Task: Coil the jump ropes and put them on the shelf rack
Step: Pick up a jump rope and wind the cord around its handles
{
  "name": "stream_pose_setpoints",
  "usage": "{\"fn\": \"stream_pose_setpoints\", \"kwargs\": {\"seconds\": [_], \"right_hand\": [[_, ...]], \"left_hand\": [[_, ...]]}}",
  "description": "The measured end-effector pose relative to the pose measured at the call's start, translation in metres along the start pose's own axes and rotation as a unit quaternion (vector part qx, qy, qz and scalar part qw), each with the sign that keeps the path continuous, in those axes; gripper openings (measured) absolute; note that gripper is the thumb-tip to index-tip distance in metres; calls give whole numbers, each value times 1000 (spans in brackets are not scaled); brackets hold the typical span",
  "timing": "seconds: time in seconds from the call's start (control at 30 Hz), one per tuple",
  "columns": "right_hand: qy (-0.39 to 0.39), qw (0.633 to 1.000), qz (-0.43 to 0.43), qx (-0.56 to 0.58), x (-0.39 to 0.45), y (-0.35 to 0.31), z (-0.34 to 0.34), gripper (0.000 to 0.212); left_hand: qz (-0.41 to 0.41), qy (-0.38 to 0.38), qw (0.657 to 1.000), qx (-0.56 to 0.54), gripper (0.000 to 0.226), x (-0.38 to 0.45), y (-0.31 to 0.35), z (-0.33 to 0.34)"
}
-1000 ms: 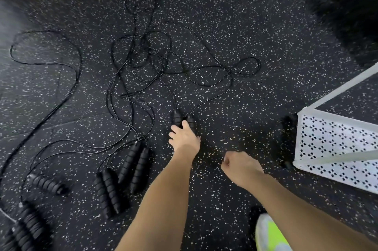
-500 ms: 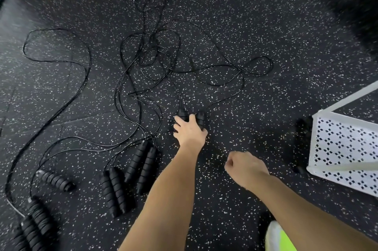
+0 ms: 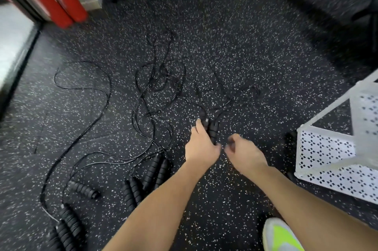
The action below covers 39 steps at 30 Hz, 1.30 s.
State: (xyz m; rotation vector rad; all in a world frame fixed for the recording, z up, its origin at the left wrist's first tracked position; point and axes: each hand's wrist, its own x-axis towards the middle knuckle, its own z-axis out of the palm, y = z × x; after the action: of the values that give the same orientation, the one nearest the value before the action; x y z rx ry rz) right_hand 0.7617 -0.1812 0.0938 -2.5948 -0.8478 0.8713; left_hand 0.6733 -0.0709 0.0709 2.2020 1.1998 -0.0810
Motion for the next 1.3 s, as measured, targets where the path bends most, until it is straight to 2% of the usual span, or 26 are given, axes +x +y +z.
{"fn": "stream_pose_setpoints", "kwargs": {"seconds": [0.07, 0.13, 0.2, 0.33, 0.43, 0.6, 0.7, 0.83, 0.93, 1.07, 1.2, 1.3], "right_hand": [[37, 984, 16, 173, -25, -24, -28, 26], [33, 931, 13, 363, -62, -51, -56, 25], [2, 886, -13, 463, -102, -72, -82, 24], [48, 879, -80, 467, -173, -96, -128, 16], [83, 867, -116, 477, -223, -111, -154, 18], [140, 863, -116, 471, -276, -124, -165, 29], [139, 863, -106, 475, -293, -116, -147, 34], [132, 899, -111, 403, -298, -112, -138, 52], [155, 896, -113, 400, -290, -118, -144, 49], [161, 908, -134, 362, -281, -133, -148, 47], [170, 905, -148, 362, -275, -145, -150, 42], [140, 898, -163, 385, -278, -144, -151, 45]], "left_hand": [[22, 8, 1000, -2, 100, -34, 21, -32], [56, 20, 998, -21, 98, -75, 40, -64], [81, 40, 995, -42, 98, -119, 58, -95], [109, 97, 988, -60, 104, -195, 87, -151], [126, 133, 982, -33, 108, -239, 101, -183], [120, 193, 973, -31, 103, -290, 110, -204], [105, 177, 978, -33, 103, -314, 99, -196], [74, 134, 985, -79, 101, -326, 85, -195], [98, 159, 981, -47, 76, -317, 85, -207], [85, 168, 981, -43, 84, -304, 76, -212], [79, 187, 978, -42, 79, -297, 75, -221], [67, 181, 980, -55, 68, -297, 78, -229]]}}
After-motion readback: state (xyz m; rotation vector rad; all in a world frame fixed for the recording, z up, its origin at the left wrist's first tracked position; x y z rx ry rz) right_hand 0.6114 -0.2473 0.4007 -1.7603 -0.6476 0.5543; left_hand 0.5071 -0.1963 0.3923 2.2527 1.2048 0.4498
